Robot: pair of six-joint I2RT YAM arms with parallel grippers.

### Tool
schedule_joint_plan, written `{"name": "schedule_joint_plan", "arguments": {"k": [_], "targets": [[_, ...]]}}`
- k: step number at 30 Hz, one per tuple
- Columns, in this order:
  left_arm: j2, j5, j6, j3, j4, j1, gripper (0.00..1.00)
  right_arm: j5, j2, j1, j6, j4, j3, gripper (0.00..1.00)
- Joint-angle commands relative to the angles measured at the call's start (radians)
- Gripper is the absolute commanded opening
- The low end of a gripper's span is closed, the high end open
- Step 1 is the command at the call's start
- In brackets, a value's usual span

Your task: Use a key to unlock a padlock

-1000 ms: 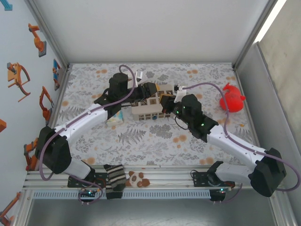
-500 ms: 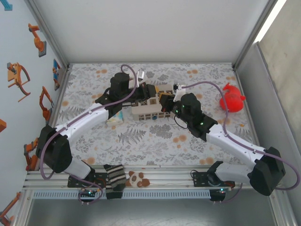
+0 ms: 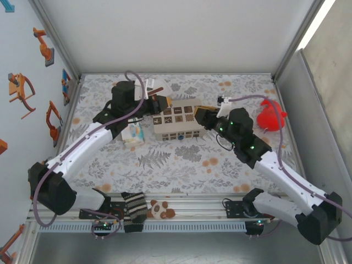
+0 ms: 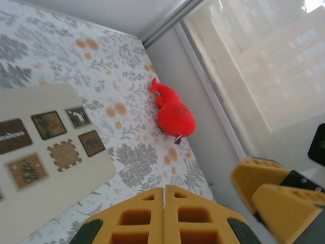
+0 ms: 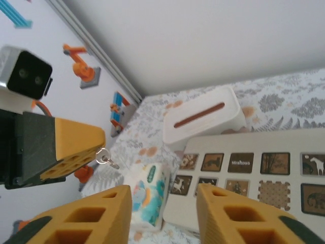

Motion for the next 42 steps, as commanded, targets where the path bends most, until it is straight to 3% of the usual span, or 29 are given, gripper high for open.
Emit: {"name": "schedule_joint_plan", "arguments": {"k": [1, 5, 11, 21, 42], "targets": [[-0.091, 0.022, 0.193, 0.043, -0.122, 0.046, 0.0, -0.164, -0.058, -0.047, 0.048, 0.088, -0.053, 0.47], [-0.143, 0.079, 0.301, 0.06, -0.197, 0.084, 0.0, -0.304, -0.047, -0.059, 0.121, 0.277, -0.089, 0.59], [-0.163, 0.249, 0.366, 0.075, -0.212, 0.09, 0.0, -0.498, 0.126, -0.027, 0.219, 0.481, -0.02, 0.57], [-0.15, 0.305, 0.356, 0.085, -0.202, 0.088, 0.0, -0.526, 0.306, 0.073, 0.207, 0.579, 0.087, 0.56], [-0.136, 0.312, 0.313, 0.057, -0.142, 0.088, 0.0, -0.508, 0.367, 0.12, 0.2, 0.577, 0.12, 0.42]]}}
